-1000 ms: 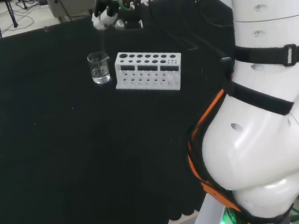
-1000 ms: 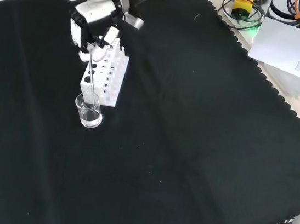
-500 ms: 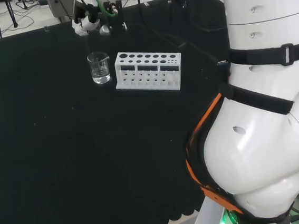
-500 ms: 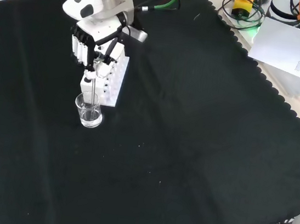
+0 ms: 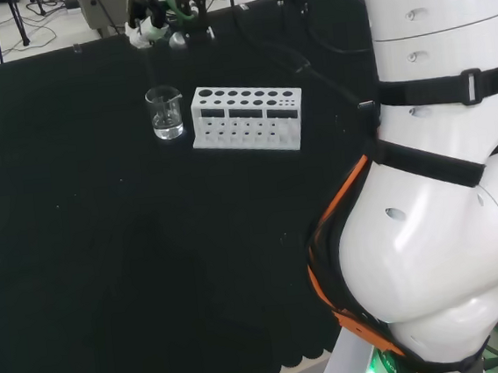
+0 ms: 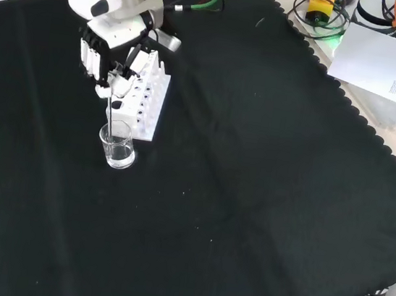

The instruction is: Stir in the beaker to the left of the white test tube rack with the glass rod.

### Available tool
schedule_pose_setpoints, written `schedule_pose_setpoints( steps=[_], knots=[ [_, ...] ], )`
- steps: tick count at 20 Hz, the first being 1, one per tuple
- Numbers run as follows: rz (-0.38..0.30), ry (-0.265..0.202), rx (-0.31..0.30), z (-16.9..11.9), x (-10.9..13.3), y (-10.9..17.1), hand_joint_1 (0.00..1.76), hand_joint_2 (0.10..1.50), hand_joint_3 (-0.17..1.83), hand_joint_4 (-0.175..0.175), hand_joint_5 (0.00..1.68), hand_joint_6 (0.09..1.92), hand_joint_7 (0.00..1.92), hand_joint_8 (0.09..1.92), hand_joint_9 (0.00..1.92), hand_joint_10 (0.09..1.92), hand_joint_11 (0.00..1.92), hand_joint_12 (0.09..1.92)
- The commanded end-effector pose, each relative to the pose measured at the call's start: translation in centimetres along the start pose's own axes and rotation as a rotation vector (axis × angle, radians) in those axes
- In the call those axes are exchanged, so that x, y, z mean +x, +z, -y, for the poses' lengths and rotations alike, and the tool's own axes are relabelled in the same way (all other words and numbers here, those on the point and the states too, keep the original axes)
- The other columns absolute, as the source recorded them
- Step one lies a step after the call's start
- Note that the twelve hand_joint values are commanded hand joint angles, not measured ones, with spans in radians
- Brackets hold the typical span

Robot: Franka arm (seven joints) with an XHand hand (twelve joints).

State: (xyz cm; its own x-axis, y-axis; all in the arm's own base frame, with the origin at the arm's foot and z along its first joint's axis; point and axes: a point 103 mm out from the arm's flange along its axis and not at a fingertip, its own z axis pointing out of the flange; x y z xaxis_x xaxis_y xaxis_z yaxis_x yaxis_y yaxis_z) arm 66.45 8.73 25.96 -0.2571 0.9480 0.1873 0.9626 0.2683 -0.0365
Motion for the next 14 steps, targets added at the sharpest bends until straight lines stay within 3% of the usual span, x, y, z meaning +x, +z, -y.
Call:
schedule_pose_setpoints(
  steps=[1, 6, 14],
  knots=[
    [0.002, 0.057, -0.022, 2.0, -2.8, -1.1, 1.30, 1.04, 0.00, -0.175, 1.28, 0.13, 1.13, 1.07, 1.74, 0.60, 1.26, 0.76],
    [0.001, 0.054, -0.015, 3.6, -2.3, -1.1, 1.30, 1.04, 0.00, -0.175, 1.28, 0.13, 1.13, 1.07, 1.74, 0.60, 1.26, 0.76],
    [-0.022, -0.019, 0.007, 2.5, 2.8, 0.9, 1.30, 1.04, 0.00, -0.175, 1.28, 0.13, 1.13, 1.07, 1.74, 0.61, 1.26, 0.76]
  ],
)
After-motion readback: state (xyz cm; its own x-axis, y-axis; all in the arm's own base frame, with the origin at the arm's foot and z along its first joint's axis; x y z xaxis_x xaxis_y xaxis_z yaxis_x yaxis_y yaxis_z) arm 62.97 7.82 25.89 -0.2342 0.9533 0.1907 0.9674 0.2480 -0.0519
